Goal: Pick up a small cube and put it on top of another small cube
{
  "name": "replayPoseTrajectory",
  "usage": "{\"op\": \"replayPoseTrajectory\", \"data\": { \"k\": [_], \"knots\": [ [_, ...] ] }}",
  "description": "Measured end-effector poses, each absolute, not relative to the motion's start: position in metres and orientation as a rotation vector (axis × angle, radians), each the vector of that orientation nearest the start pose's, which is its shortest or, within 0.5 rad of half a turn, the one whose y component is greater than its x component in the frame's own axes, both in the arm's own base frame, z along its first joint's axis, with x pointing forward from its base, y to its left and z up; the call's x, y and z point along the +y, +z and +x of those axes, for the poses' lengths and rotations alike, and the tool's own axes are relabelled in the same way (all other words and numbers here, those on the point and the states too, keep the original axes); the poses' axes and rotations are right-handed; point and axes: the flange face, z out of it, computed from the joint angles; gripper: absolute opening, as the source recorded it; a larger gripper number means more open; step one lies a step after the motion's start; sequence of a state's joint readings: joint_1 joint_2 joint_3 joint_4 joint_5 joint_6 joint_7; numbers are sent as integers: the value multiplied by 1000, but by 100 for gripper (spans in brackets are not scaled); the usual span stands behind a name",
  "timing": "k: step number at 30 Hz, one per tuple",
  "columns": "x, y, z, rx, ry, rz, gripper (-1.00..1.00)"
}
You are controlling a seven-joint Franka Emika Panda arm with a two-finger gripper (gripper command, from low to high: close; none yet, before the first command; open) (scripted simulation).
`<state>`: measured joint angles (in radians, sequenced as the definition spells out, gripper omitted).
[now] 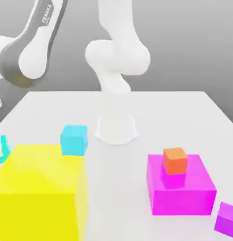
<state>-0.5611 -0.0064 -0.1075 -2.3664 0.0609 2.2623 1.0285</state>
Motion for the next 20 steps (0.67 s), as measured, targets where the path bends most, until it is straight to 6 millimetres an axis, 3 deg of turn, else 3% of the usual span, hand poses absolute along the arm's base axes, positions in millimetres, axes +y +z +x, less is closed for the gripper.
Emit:
{"op": "replayPoseTrajectory", "data": {
  "k": [1,5,11,13,16,17,20],
  "knots": [
    [-295,333,384,2352,161,-2026,-100],
    [-224,385,407,2201,134,-2184,-100],
    [-122,447,404,2107,41,-2307,-100],
    [-104,443,400,2114,13,-2312,-100],
    [-99,404,399,2117,4,-2313,-100],
    [-99,396,398,2117,3,-2314,100],
    [-99,396,398,2117,3,-2314,100]
  ]
}}
